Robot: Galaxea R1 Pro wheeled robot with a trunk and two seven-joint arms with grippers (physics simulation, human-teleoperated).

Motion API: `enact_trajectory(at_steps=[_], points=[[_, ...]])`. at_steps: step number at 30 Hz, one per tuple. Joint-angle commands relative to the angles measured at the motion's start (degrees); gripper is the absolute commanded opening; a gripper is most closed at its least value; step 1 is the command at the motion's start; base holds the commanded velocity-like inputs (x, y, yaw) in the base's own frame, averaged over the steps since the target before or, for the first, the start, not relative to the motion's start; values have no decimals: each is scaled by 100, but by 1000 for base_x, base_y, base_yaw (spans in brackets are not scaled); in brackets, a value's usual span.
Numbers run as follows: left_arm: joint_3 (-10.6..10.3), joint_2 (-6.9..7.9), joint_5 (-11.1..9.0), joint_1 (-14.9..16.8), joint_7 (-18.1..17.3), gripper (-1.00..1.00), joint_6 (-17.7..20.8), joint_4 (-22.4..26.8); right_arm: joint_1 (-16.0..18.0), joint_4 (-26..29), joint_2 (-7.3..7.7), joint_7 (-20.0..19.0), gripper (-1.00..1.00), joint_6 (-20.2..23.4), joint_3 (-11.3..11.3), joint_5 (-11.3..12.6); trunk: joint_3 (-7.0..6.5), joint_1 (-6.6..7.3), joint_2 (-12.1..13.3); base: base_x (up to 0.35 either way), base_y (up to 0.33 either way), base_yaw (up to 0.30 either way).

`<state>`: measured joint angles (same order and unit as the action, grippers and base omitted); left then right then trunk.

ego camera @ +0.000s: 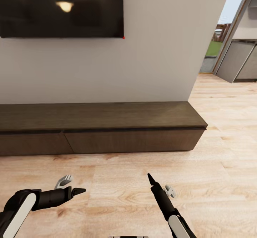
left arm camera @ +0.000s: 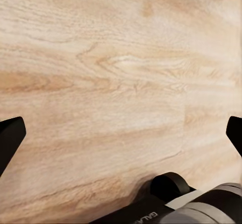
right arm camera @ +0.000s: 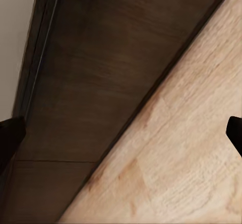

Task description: Place each of the two pumpkins and all three candles from the living room inside a cabinet in the living room (use any cabinet), then make sure every cabinet is closed, and position the cauldron so it is next to a table in the living room.

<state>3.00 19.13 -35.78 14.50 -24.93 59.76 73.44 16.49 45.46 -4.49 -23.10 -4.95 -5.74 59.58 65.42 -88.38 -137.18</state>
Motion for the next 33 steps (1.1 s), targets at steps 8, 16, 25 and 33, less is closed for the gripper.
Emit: enact_trajectory(at_steps=[8,16,25,33], points=[[-24,-6,36,3,-72,100,24,4,4,-10,-7,-63,100,-23,4,64,148,-175,-324,0,0,0],[-35,-6,43,2,-521,100,24,4,4,-19,-139,-38,100,-24,-17,16,296,-332,-607,0,0,0],[-1,-6,38,2,-661,100,24,-1,4,-19,-175,-103,100,-44,16,65,495,-355,-619,0,0,0],[33,40,56,0,-1584,100,19,-27,4,-22,-168,-383,100,-256,29,85,673,-376,-630,0,0,0]])
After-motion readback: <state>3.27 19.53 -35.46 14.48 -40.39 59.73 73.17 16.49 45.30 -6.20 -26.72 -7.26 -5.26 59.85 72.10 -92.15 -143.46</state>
